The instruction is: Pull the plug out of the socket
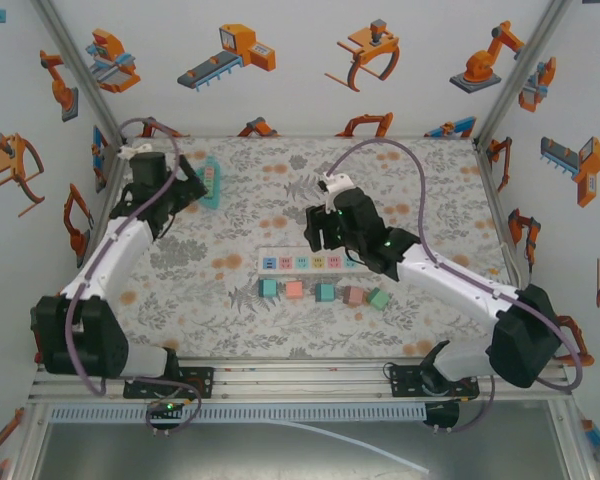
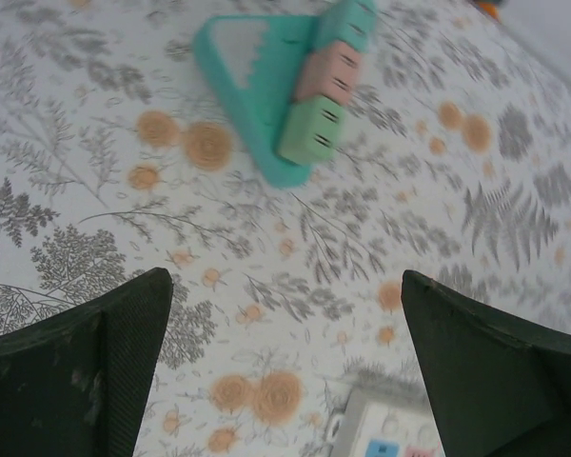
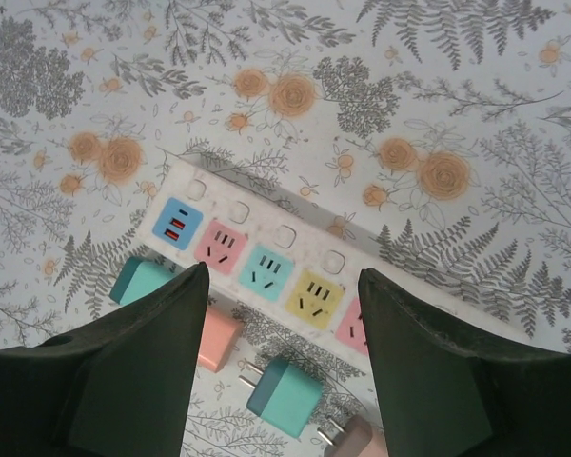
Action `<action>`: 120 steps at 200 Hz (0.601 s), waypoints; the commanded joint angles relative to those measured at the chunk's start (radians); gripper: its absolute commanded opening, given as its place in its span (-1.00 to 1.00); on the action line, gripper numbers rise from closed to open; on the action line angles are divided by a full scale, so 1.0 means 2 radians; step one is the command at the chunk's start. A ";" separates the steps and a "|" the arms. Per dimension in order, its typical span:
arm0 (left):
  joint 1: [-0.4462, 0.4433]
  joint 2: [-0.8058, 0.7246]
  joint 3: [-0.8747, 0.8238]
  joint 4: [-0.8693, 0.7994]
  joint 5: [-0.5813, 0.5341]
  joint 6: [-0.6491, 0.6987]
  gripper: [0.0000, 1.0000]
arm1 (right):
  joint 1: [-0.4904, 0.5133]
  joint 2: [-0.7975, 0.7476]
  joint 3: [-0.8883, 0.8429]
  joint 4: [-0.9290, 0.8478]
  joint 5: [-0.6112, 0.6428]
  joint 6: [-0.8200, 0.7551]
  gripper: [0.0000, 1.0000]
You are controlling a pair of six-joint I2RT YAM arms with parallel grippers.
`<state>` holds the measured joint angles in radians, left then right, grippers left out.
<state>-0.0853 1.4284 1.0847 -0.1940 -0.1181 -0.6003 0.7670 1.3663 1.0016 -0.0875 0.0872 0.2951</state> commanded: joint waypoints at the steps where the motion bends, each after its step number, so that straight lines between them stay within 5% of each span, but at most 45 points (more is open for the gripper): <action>1: 0.054 0.059 0.012 0.058 0.085 -0.129 0.99 | 0.003 -0.001 0.003 0.020 -0.018 0.005 0.20; 120: 0.074 0.319 0.232 -0.008 0.089 -0.122 0.67 | 0.002 -0.038 -0.037 -0.007 0.025 -0.019 0.25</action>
<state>0.0635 2.0201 1.4818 -0.1360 0.0387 -0.8574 0.7685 1.3178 0.9283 -0.0860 0.0971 0.2867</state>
